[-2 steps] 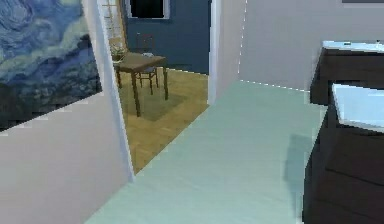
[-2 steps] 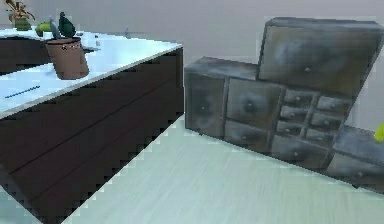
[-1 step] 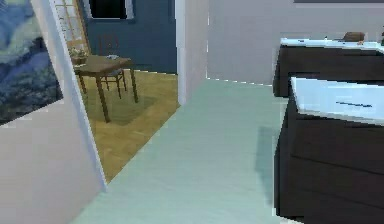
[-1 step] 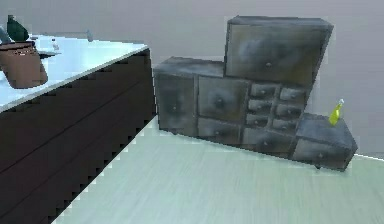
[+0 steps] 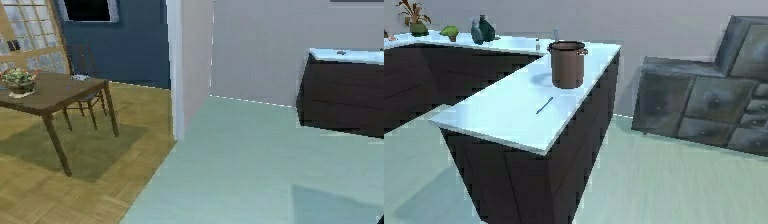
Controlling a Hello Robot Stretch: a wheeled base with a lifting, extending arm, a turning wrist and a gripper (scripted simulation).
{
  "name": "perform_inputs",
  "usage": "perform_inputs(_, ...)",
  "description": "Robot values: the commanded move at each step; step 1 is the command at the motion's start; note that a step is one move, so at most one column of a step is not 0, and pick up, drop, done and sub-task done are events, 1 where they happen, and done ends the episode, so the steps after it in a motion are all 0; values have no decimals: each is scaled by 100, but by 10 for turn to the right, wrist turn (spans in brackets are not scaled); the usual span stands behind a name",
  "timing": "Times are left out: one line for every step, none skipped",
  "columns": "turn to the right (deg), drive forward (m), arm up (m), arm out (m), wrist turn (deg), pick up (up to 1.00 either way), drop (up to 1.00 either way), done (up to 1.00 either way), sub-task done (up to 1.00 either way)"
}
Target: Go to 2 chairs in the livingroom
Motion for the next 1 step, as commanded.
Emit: perform_inputs(30, 0, 0, 0, 0, 0, 0, 0, 0)
